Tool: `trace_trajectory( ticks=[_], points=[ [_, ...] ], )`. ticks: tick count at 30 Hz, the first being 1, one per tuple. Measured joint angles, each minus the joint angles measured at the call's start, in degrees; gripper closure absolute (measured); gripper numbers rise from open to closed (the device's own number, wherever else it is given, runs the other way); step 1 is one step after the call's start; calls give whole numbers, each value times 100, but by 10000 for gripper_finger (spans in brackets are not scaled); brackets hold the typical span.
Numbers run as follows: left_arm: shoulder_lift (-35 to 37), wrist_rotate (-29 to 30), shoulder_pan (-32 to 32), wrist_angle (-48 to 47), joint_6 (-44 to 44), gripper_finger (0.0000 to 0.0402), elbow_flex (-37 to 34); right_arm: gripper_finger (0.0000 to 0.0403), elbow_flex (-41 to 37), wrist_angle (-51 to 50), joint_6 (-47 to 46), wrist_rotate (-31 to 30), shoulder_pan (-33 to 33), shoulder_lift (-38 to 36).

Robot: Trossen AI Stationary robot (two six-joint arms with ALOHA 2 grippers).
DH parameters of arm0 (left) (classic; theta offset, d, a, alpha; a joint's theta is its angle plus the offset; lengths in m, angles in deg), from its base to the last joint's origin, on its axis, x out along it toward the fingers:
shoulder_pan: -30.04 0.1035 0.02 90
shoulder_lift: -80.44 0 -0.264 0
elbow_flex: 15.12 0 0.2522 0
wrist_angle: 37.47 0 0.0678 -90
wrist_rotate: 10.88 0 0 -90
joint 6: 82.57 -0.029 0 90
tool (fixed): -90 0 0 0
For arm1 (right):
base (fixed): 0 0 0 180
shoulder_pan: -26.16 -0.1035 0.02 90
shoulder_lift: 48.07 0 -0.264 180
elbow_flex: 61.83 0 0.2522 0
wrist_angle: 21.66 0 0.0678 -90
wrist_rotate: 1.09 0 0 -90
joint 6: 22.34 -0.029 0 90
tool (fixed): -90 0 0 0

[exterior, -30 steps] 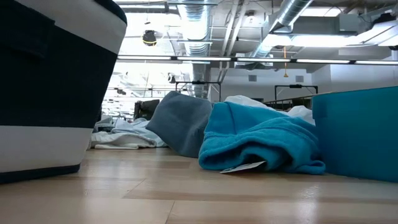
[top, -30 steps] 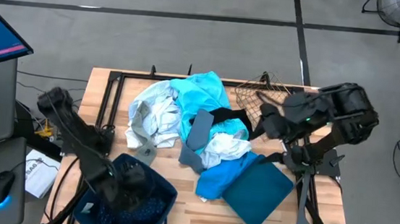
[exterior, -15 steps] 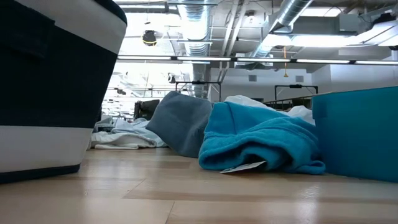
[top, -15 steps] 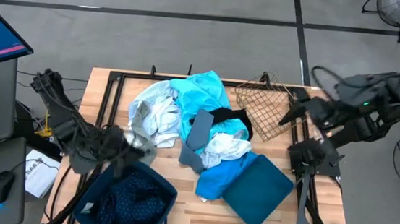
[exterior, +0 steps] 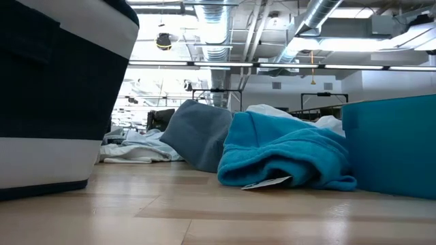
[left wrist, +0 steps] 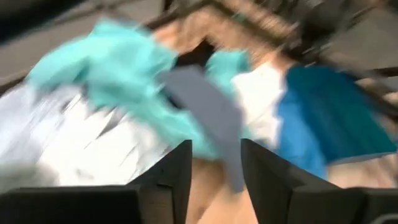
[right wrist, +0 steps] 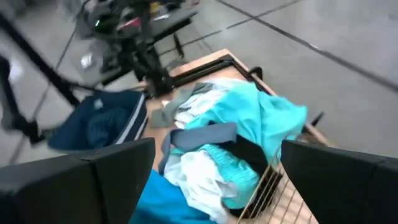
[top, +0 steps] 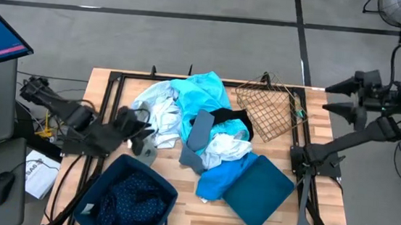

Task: Pick & Place Cloths
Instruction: Put the light brown sock into the blue bin

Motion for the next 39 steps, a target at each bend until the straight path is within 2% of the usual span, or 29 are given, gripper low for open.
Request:
trace_trajectory(
  ticks=[5,7,9,15,20,28,30,34,37,39],
  points=[
    [-187,-1606,1029,-828,50,245,0,63,-1881,920,-639,-109,35,-1286],
    [-323,-2247,1280,-1003,-359,239,0,63,-2614,1351,-750,-108,50,-1709],
    [-525,-2647,1399,-1036,-1012,237,0,63,-3286,1778,-794,-96,46,-2061],
    [-1288,-2738,1406,-1040,-3130,236,0,63,-4534,2766,-800,86,46,-2730],
    [-1861,-2714,1408,-1038,-3890,234,0,63,-5070,3121,-800,212,46,-2989],
    [-1900,-2697,1492,-887,-4537,216,-61,63,-5432,3243,-800,210,46,-3097],
    [-1716,-2714,1625,-630,-4559,212,-316,63,-5476,3226,-800,210,46,-3097],
    [-1408,-3192,1945,-141,-4556,205,-1083,63,-5480,3258,-800,211,46,-3097],
    [-1239,-3254,2082,2,-4491,206,-1518,63,-5483,3317,-800,210,46,-3097],
    [-1262,-3287,2160,121,-4541,207,-1530,63,-5483,3310,-798,208,46,-3097]
  ],
)
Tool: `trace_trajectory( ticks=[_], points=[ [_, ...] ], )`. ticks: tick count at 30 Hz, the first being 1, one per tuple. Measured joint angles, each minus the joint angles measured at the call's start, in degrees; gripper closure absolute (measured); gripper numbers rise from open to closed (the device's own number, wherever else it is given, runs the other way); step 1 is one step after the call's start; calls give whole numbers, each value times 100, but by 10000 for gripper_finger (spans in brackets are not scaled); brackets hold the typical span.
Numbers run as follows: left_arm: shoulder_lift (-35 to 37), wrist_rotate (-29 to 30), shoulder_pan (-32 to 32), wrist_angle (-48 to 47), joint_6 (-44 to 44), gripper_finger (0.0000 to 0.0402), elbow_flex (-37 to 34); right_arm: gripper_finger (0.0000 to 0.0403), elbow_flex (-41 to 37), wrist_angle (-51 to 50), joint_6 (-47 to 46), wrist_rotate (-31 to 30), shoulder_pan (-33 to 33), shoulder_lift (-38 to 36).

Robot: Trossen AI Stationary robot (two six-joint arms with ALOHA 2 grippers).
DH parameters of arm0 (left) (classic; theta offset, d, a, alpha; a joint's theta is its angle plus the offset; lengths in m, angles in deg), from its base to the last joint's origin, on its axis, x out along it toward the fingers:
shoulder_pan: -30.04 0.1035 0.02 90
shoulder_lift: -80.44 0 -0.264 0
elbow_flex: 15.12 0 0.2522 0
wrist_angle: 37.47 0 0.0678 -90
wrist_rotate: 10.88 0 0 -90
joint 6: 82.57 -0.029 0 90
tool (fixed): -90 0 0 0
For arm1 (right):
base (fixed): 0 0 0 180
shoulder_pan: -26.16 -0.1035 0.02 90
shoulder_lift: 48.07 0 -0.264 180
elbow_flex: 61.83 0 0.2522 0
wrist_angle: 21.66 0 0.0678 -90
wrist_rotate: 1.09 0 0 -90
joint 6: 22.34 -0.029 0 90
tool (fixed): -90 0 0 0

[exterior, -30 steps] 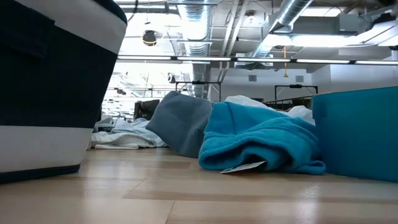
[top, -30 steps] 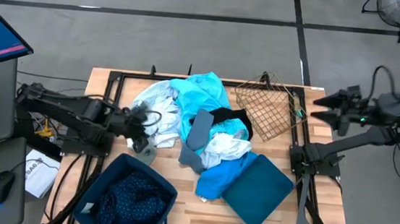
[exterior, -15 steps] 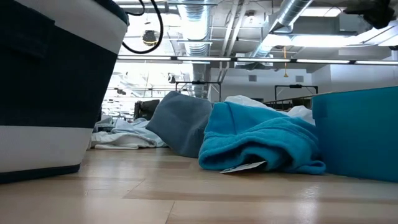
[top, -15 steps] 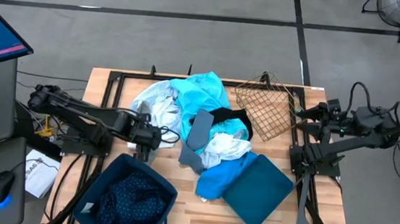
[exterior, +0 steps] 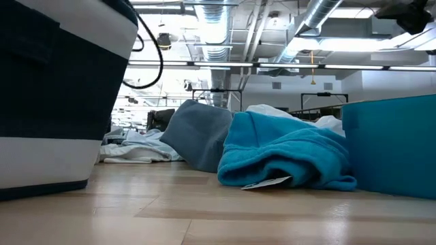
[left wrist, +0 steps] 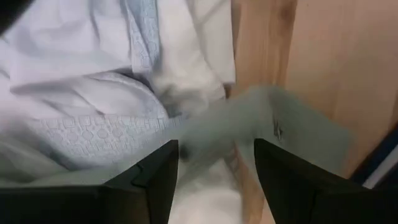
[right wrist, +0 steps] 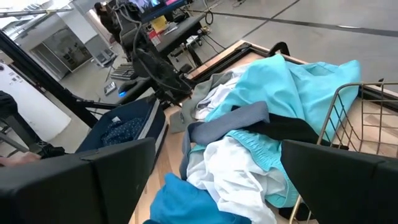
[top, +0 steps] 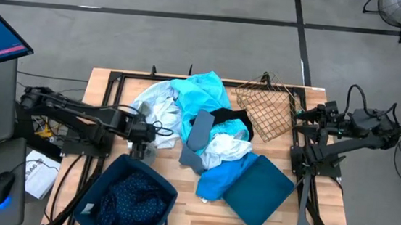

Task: Pick & Place Cloths
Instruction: Put the light brown sock into the blue bin

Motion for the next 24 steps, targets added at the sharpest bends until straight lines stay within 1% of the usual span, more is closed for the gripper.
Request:
trace_trajectory(
  ticks=[2,4,6,9,16,19,21,24],
  points=[
    [49,101,56,326,-197,207,-21,63,0,4,1,-2,0,0],
    [38,43,117,554,-275,207,-138,63,0,10,-1,-4,0,4],
    [44,-146,232,637,-269,207,-229,63,1,59,-2,-4,0,2],
    [2,-591,373,700,-97,211,-358,63,0,72,-45,-4,0,4],
    [8,-561,381,734,-64,238,-391,63,0,87,-99,-9,0,4],
    [-36,-564,381,689,112,269,-395,63,0,87,-98,-15,0,4],
    [-94,-574,381,649,246,306,-395,63,0,87,-106,-15,0,4],
    [-225,-705,381,651,345,375,-415,63,0,89,-119,-15,0,4]
  ],
)
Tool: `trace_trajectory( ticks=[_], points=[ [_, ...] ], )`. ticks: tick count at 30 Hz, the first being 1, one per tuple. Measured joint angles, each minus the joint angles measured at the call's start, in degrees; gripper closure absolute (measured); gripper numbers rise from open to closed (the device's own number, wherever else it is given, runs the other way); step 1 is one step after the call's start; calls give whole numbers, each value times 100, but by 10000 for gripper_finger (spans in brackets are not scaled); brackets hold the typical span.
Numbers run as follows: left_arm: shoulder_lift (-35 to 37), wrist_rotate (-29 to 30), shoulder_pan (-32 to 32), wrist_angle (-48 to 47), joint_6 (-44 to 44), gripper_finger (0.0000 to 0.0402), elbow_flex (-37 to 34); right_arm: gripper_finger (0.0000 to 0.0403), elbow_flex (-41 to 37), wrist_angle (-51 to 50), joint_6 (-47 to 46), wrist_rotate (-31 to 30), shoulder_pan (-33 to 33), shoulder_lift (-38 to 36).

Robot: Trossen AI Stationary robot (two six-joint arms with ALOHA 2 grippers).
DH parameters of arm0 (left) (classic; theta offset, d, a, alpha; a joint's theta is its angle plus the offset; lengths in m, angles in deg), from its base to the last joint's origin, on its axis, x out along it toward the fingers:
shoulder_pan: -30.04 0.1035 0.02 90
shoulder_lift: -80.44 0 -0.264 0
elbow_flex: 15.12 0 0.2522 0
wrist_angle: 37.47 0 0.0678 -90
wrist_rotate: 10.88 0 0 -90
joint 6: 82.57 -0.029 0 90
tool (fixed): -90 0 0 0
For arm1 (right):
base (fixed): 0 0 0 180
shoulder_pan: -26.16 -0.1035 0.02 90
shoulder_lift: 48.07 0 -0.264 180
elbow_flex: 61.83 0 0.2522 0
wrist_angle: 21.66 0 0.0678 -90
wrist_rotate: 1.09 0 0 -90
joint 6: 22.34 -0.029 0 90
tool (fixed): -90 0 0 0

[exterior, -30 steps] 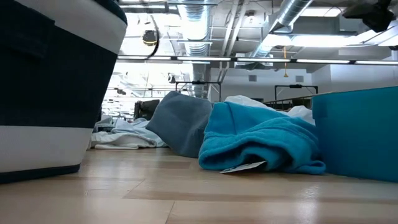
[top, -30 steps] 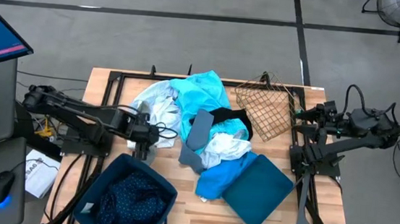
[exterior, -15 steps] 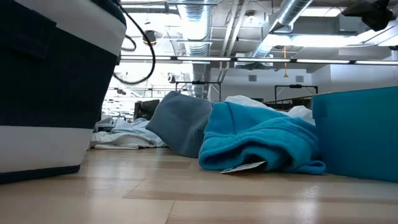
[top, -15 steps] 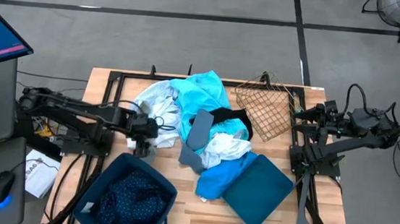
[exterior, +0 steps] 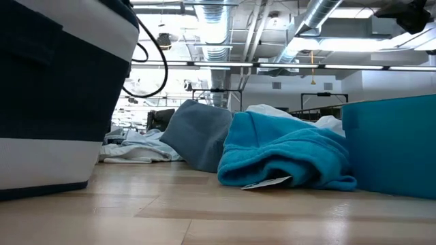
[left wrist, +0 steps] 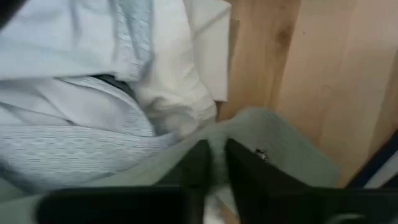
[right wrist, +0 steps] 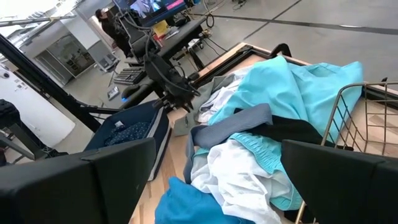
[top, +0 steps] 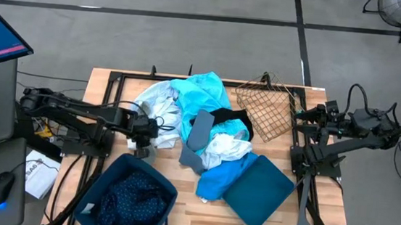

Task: Pick & Place Cloths
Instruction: Put the light brown sock into the blue bin

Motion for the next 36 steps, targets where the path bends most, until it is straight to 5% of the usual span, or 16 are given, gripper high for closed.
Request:
trace_trajectory(
  ticks=[21,36],
  points=[
    [749,105,-11,206,1082,401,627,63,5,312,30,11,0,34],
    [707,786,-9,1224,965,401,1932,63,4,1699,1636,15,2,1801]
  ],
)
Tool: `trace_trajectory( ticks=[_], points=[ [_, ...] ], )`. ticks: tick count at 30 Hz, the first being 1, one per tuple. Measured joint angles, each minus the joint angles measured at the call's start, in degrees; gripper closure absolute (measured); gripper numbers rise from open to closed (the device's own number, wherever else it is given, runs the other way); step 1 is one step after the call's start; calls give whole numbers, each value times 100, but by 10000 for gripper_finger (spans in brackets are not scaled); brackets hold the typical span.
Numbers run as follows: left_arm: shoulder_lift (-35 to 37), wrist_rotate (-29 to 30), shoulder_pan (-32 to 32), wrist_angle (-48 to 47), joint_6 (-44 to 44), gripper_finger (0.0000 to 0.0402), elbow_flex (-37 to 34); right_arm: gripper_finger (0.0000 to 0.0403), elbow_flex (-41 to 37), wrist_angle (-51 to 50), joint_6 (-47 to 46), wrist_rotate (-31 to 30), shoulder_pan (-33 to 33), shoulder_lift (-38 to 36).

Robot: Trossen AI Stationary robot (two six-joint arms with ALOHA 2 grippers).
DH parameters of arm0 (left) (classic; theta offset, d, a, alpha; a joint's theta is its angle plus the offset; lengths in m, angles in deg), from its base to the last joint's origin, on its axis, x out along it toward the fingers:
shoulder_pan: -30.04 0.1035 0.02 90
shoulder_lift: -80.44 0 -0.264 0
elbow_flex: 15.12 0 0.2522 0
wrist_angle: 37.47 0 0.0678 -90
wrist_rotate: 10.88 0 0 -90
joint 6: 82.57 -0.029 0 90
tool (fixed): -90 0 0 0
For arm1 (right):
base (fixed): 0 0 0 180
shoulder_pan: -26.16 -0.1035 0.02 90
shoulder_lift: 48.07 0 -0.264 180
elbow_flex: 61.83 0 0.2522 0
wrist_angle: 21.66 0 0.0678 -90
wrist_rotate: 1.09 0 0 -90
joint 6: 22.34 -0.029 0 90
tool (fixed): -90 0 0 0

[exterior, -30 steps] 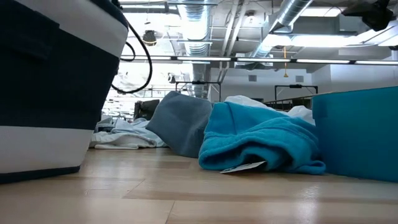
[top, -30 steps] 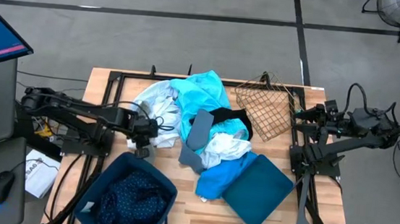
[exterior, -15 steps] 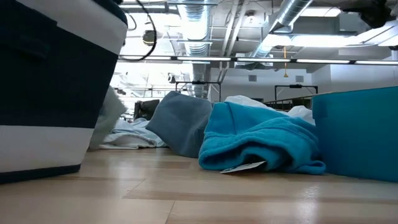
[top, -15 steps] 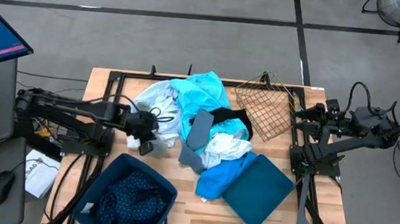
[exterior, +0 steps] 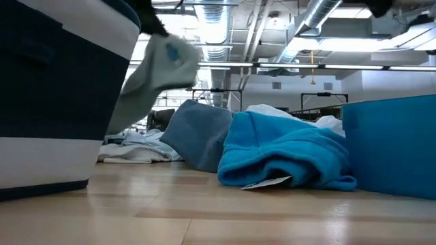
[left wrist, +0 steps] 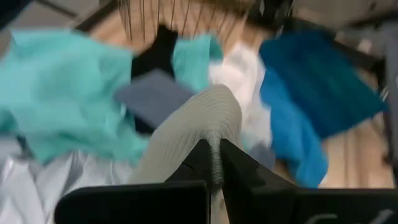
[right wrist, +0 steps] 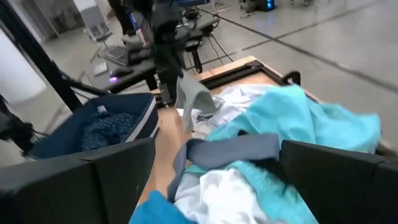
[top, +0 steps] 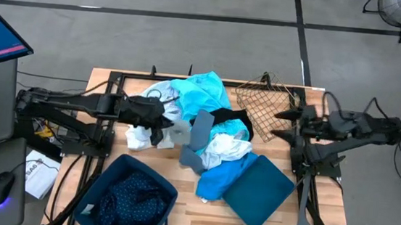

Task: Pick & Place Cloths
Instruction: Put the light brown sock into the blue bin

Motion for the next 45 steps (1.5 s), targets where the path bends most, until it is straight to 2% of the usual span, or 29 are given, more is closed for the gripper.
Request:
trace_trajectory(
  ticks=[6,13,22,32,38,45],
  points=[
    [-1,158,2,436,87,401,259,63,2,1262,849,-16,29,788],
    [-6,156,2,1066,107,401,282,63,0,2458,1464,17,365,1822],
    [-426,-32,-123,1693,111,401,286,63,6,3931,1658,1242,1075,2797],
    [-727,-189,-251,2420,108,401,284,63,4,4761,1639,2104,1444,3687],
    [-750,-285,-310,2706,98,401,282,63,23,5165,1609,2318,1467,4189],
    [-809,-383,-422,2779,56,401,282,76,378,5100,1537,2551,1465,4719]
  ],
)
